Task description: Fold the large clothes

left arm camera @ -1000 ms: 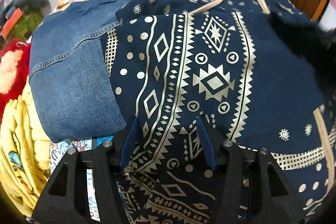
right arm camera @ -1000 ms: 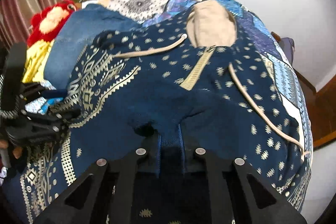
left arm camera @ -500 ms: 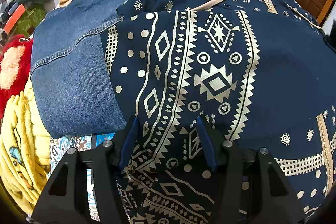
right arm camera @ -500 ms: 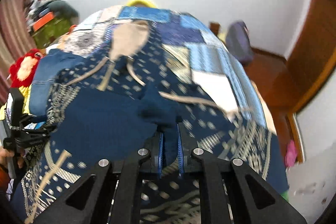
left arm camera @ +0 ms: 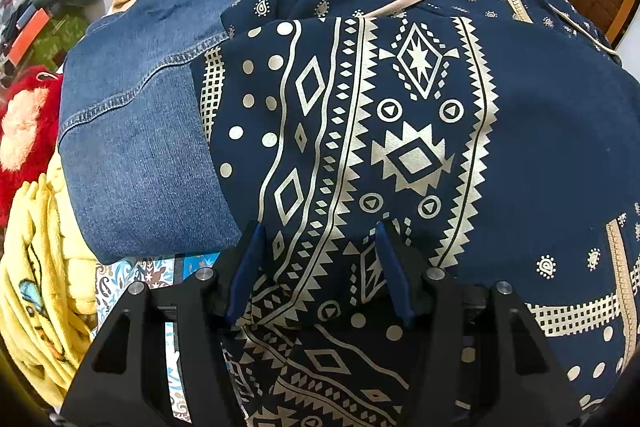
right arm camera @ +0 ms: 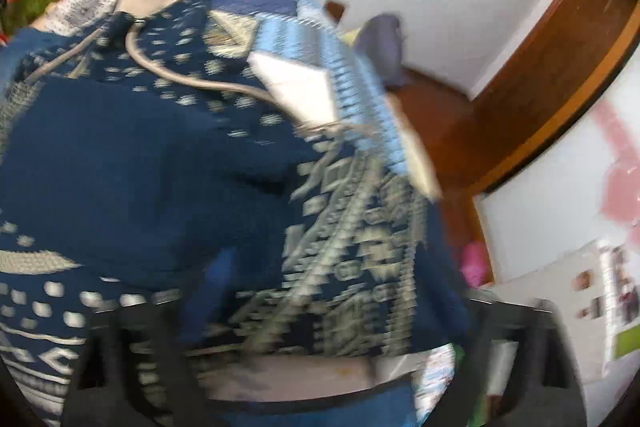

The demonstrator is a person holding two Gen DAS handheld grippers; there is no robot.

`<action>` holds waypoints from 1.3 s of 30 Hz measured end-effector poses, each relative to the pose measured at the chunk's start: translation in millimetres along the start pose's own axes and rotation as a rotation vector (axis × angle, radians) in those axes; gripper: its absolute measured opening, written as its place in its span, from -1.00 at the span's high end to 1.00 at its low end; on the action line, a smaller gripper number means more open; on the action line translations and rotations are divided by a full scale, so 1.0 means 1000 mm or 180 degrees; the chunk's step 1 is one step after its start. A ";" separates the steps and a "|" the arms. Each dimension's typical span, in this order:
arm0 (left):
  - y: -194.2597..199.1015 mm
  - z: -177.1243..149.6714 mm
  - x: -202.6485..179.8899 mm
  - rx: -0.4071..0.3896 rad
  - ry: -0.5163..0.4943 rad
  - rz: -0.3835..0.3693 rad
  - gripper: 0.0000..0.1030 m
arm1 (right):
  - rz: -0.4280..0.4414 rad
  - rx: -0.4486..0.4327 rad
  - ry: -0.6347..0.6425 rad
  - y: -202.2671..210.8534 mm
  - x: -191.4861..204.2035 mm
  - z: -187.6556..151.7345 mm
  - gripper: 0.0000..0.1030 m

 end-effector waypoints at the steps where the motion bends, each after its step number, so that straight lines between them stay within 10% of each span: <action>1: 0.000 0.000 0.000 -0.0009 -0.0010 -0.0005 -0.10 | 0.0069 0.0048 -0.0076 0.000 -0.004 -0.004 -0.83; 18: 0.085 0.100 -0.078 -0.0677 -0.0151 -0.0433 -0.10 | 0.0947 0.0212 -0.1984 0.029 -0.104 -0.044 -0.83; 31: 0.036 0.106 -0.180 -0.0433 -0.0488 -0.0855 -0.10 | 0.1374 0.0614 -0.3181 -0.051 -0.133 -0.085 -0.73; 39: 0.035 0.105 -0.186 -0.0399 -0.0409 -0.0908 -0.10 | 0.0987 0.0580 -0.3348 -0.085 -0.151 -0.085 0.57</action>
Point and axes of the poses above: each gripper's, at about its wrist camera, not at the fingertips, and y roughly against the way its jaws point, x to its left, z to its top, the point moved 9 cm from there along -y, roughly the way its jaws point, and after that the axes turned 7 degrees about -x, right-handed, at the moved point
